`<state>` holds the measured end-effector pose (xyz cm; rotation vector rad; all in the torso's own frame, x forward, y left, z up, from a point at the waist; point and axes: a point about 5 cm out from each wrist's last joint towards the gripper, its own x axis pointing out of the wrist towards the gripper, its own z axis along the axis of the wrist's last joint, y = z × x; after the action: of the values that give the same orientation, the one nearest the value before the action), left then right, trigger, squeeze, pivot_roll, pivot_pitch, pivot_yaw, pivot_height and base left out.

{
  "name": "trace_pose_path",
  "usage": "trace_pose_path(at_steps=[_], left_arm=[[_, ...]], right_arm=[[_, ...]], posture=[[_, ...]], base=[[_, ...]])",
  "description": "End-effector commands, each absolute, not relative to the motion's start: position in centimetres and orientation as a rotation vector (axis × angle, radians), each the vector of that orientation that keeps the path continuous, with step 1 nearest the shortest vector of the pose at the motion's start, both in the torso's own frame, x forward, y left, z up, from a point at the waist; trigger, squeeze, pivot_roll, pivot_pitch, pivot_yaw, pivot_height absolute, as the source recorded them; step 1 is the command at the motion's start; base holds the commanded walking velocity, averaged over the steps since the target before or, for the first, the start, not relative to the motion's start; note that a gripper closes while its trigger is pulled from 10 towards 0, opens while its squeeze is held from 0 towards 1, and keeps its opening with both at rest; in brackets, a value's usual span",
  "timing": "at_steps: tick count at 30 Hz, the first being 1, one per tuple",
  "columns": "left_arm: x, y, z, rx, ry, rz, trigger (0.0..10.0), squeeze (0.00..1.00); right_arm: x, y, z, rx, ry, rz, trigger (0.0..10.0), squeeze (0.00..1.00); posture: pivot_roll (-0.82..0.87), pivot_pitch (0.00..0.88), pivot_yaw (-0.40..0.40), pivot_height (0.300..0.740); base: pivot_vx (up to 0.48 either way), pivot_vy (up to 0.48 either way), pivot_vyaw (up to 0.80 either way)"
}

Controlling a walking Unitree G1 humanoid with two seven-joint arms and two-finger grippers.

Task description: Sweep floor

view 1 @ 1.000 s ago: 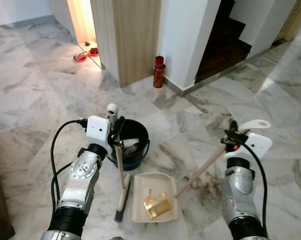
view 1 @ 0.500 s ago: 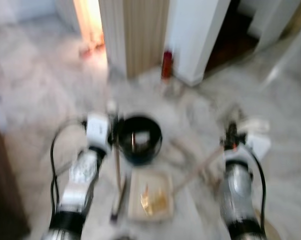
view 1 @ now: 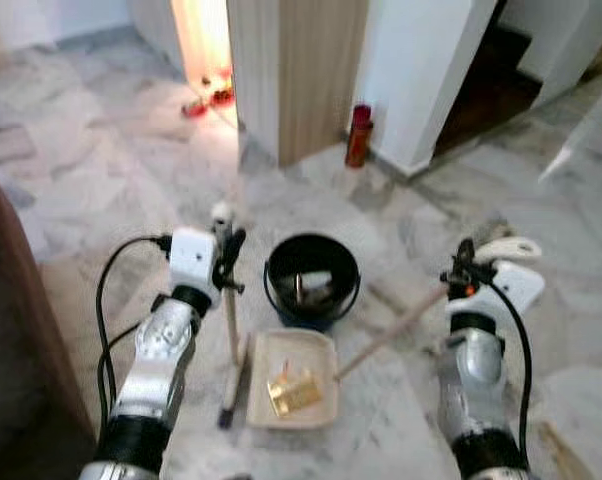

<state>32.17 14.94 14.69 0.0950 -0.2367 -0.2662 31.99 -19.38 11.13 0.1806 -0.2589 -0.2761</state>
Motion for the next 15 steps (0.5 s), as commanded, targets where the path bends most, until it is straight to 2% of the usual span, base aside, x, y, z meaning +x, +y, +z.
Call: trace_pose_path(at_steps=[1,15], left_arm=[[32.2,14.5,15.7,0.107,-0.280,-0.282,10.0,0.00],[32.3,14.0,15.5,0.109,-0.276,-0.293,10.0,0.00]], right_arm=[[32.1,-20.3,12.8,0.188,-0.331,-0.308,10.0,0.00],[32.4,-21.2,17.6,0.222,-0.502,-0.337,10.0,0.00]], posture=[[0.21,0.092,-0.070,0.740],[0.21,0.067,-0.065,0.740]], base=[[0.000,0.000,0.00],[0.000,0.000,0.00]])
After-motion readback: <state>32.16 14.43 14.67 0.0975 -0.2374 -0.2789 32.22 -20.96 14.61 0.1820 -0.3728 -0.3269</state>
